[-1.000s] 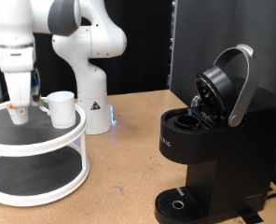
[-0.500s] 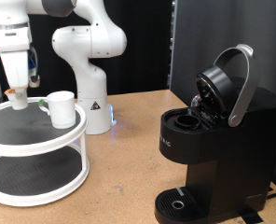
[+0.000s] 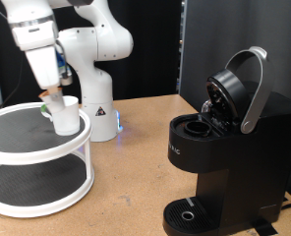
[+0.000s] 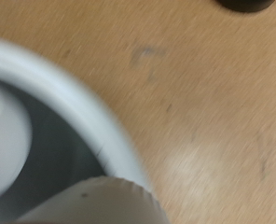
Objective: Make a cup of coffee with the keurig machine
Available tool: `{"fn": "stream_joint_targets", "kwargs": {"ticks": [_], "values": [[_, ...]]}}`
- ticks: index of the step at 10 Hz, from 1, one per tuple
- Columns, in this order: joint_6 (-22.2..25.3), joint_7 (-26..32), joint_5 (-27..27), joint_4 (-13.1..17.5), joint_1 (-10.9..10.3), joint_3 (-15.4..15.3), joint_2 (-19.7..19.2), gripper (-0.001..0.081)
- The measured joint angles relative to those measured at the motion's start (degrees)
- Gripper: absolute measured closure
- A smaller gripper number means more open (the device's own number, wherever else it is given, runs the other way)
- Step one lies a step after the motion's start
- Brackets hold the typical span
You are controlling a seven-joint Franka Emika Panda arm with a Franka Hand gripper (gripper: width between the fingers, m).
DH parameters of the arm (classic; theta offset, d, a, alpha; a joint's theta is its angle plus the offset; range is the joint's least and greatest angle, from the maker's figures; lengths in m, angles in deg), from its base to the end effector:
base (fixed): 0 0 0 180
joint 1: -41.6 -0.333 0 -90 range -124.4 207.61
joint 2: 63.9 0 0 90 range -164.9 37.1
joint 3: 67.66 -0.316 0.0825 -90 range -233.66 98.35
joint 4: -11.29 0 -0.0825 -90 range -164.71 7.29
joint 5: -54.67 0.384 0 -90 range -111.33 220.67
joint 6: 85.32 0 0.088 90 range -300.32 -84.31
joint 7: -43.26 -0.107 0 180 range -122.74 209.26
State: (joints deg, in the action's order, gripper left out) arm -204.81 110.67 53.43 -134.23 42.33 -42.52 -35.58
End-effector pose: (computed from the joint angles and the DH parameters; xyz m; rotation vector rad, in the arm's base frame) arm 0.3582 -0.1755 0.4266 -2.7789 -1.1467 -0.1979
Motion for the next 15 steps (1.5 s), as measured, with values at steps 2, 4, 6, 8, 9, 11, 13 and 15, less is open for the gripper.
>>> {"fn": "stream_joint_targets", "kwargs": {"ticks": [2,4,6,8,9,11,13,15], "values": [[-0.9,-4.3,3.2,0.6,-1.9,-2.4,0.0,0.0378],[-0.9,-5.9,3.4,0.8,-2.2,-3.0,-0.1,0.0378],[-2.0,-9.7,7.1,0.6,-2.8,-3.5,-0.6,0.0378],[-6.1,-12.7,14.3,0.9,-5.4,-4.4,-1.8,0.0378],[-7.8,-13.7,16.9,1.1,-6.7,-5.1,-2.4,0.0380],[-10.0,-16.3,18.9,2.1,-8.6,-7.2,-3.5,0.0380],[-10.0,-17.3,18.9,2.9,-8.8,-7.8,-4.5,0.0380],[-7.9,-13.0,23.5,3.5,-9.9,-6.6,-4.6,0.0380]]}}
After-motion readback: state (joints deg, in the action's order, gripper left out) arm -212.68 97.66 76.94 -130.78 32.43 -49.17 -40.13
